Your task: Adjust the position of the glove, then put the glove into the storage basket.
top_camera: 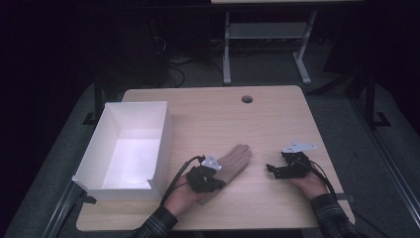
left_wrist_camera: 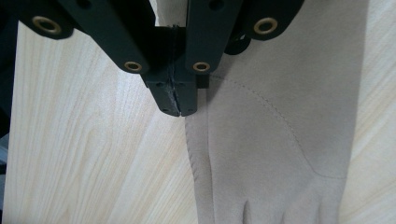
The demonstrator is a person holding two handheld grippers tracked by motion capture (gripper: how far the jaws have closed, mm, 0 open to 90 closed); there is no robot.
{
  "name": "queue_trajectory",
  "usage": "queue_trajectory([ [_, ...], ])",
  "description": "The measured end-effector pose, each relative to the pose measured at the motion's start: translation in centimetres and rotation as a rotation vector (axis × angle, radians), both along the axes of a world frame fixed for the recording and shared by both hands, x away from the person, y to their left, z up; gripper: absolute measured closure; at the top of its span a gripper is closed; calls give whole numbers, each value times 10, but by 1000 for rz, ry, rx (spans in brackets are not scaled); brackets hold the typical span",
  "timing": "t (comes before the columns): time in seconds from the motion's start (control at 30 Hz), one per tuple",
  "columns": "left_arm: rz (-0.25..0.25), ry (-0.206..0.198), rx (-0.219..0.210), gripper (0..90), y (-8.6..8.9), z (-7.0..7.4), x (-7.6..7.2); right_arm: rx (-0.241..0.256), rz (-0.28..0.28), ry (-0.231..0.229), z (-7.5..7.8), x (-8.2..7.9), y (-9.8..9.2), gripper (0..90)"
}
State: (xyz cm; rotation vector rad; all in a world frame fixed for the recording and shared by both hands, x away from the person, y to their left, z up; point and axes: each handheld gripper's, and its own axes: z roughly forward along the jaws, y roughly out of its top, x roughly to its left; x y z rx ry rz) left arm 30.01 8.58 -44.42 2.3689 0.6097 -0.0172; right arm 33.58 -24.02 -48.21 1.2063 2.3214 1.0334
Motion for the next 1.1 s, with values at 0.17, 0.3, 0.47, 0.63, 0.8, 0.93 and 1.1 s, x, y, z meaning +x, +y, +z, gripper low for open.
queue_trajectory([
  [0.17,60,-21,-66,802,5,13,6,0,5,-1,0,0,0,171],
  [0.3,82,-42,-85,675,6,20,14,0,7,2,0,0,0,170],
  [0.47,113,-64,-74,386,1,22,28,0,10,2,0,0,1,168],
  [0.63,120,-66,-44,177,-7,11,37,0,10,2,0,0,1,168],
  [0.8,101,-74,8,137,-15,1,42,0,12,4,0,0,1,168],
  [0.93,93,-72,44,137,-20,-9,42,-2,13,6,0,0,1,168],
  [1.1,84,-81,79,138,-25,-16,40,1,14,5,0,-1,1,167],
])
